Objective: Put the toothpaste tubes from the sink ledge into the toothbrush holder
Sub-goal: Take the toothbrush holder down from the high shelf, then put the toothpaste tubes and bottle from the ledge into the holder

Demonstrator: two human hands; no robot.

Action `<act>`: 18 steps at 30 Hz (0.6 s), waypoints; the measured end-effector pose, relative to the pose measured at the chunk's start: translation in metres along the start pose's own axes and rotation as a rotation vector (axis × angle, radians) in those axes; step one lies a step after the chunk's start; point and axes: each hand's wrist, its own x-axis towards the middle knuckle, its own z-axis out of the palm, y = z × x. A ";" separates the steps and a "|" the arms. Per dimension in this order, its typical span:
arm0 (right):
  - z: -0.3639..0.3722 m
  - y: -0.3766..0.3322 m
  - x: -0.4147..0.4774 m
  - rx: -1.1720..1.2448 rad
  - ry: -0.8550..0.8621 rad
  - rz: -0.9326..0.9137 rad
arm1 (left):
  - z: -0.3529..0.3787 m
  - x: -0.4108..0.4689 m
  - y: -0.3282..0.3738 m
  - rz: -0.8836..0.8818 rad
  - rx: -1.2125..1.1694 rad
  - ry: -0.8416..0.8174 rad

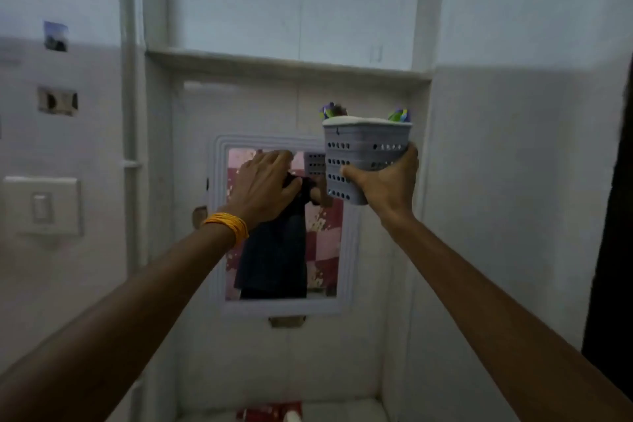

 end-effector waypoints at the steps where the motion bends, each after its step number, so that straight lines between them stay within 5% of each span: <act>1: 0.001 0.016 -0.023 0.006 -0.020 0.031 | 0.010 -0.021 -0.004 -0.014 -0.006 -0.036; 10: -0.003 0.162 -0.192 -0.027 -0.094 0.191 | 0.119 -0.195 -0.041 -0.219 -0.111 -0.325; 18: -0.011 0.272 -0.319 -0.158 -0.094 0.404 | 0.215 -0.326 -0.075 -0.383 -0.208 -0.756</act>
